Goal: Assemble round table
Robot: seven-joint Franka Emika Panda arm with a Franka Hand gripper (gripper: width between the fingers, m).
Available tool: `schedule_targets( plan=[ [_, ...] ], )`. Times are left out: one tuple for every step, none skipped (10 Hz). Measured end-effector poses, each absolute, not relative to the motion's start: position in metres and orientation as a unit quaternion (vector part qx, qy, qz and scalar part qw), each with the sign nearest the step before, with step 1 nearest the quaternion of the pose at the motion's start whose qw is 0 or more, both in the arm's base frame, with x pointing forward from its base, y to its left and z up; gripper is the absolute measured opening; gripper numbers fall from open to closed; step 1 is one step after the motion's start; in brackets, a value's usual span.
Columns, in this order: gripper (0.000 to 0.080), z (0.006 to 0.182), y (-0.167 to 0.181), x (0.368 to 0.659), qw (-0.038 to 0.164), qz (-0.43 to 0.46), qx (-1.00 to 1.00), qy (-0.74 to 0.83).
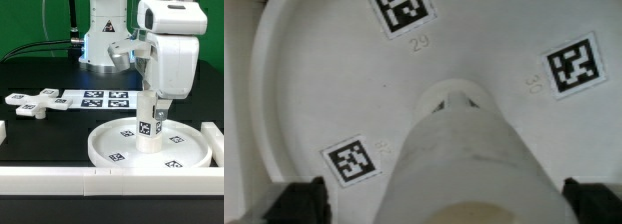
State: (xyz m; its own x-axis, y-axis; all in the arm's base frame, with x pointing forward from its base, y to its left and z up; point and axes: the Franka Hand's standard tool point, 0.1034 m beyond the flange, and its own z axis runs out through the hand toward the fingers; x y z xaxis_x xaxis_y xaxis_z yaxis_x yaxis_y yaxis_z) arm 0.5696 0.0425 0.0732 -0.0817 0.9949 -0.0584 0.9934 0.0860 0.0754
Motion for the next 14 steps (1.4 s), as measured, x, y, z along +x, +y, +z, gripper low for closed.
schedule_targets(
  plan=[
    [0.0648,0.0732,0.0424,0.5696,0.047,0.008,0.680,0.732],
    [0.0559,0.0732,0.0418,0.5696,0.047,0.008,0.680,0.732],
    [0.0420,0.0709,0.0405,0.5649,0.041,0.000,0.680,0.732],
    [0.0418,0.0708,0.0404,0.5647,0.041,0.000,0.681,0.732],
    [0.0418,0.0708,0.0402,0.5647,0.041,0.000,0.682,0.730],
    [0.0418,0.0707,0.0402,0.5646,0.041,0.000,0.694,0.719],
    [0.0418,0.0702,0.0407,0.5634,0.038,0.000,0.727,0.685],
    [0.0414,0.0697,0.0406,0.5622,0.035,0.000,0.781,0.624],
    [0.0414,0.0696,0.0409,0.5620,0.032,0.003,0.823,0.567],
    [0.0413,0.0695,0.0421,0.5617,0.031,0.006,0.859,0.512],
    [0.0413,0.0694,0.0443,0.5615,0.028,0.009,0.892,0.451],
    [0.0413,0.0696,0.0449,0.5611,0.027,0.008,0.909,0.417],
    [0.0413,0.0695,0.0442,0.5612,0.027,0.009,0.920,0.391],
    [0.0413,0.0696,0.0443,0.5612,0.027,0.010,0.928,0.372]
  ],
)
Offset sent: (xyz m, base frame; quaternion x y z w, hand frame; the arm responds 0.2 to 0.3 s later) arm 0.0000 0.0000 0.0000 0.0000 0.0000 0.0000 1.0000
